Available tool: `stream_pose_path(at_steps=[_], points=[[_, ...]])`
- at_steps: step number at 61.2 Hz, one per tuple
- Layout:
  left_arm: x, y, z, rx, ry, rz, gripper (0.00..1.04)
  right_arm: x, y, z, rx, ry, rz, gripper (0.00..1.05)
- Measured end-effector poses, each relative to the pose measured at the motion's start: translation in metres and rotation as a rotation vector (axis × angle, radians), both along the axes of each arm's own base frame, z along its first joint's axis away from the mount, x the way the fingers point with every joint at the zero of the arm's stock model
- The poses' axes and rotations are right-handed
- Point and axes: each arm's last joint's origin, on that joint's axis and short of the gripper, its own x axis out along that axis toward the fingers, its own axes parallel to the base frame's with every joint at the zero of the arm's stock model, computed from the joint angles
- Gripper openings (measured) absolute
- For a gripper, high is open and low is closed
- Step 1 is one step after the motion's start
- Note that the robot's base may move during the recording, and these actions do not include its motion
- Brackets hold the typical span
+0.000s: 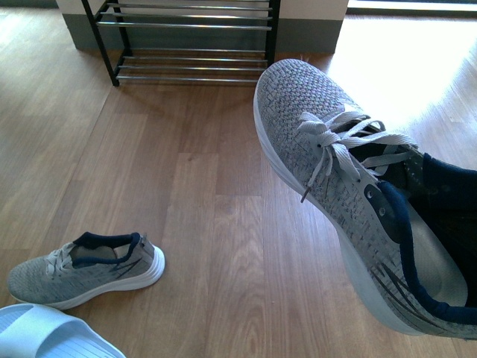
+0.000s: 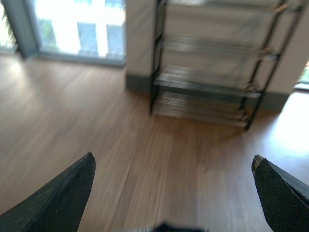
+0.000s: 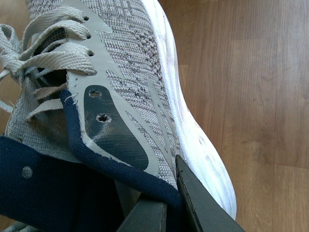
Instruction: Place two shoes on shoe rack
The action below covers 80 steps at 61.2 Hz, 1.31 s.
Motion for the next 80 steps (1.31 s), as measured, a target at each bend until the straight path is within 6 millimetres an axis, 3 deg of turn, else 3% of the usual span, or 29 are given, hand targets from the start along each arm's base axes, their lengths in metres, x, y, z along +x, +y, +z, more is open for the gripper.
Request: stream_pose_path(at_steps=[7,14,22,32,44,67,74,80], points=[[0.016,-0.007,0.001,-0.158,0.208,0.273,0.95,0.0,0.0,0.0,-0.001,0.0,-0.002,0.01],[0.049,-0.016,0.001,-0.363,0.236,0.309,0.95,0.0,0.0,0.0,0.001,0.0,0.0,0.01],[0.099,-0.029,-0.014,-0.539,0.322,0.323,0.95,0.0,0.0,0.0,0.0,0.0,0.0,0.01],[0.164,-0.052,-0.068,-0.666,0.547,0.363,0.95,0.0,0.0,0.0,0.0,0.0,-0.001,0.01],[0.217,-0.071,-0.123,-0.795,0.658,0.461,0.95,0.0,0.0,0.0,0.0,0.0,0.0,0.01],[0.286,-0.068,-0.191,-0.774,0.737,0.556,0.95,0.0,0.0,0.0,0.0,0.0,0.0,0.01],[0.294,-0.069,-0.224,-0.764,0.788,0.583,0.95,0.0,0.0,0.0,0.0,0.0,0.0,0.01],[0.296,-0.07,-0.24,-0.752,0.813,0.597,0.95,0.0,0.0,0.0,0.0,0.0,0.0,0.01]])
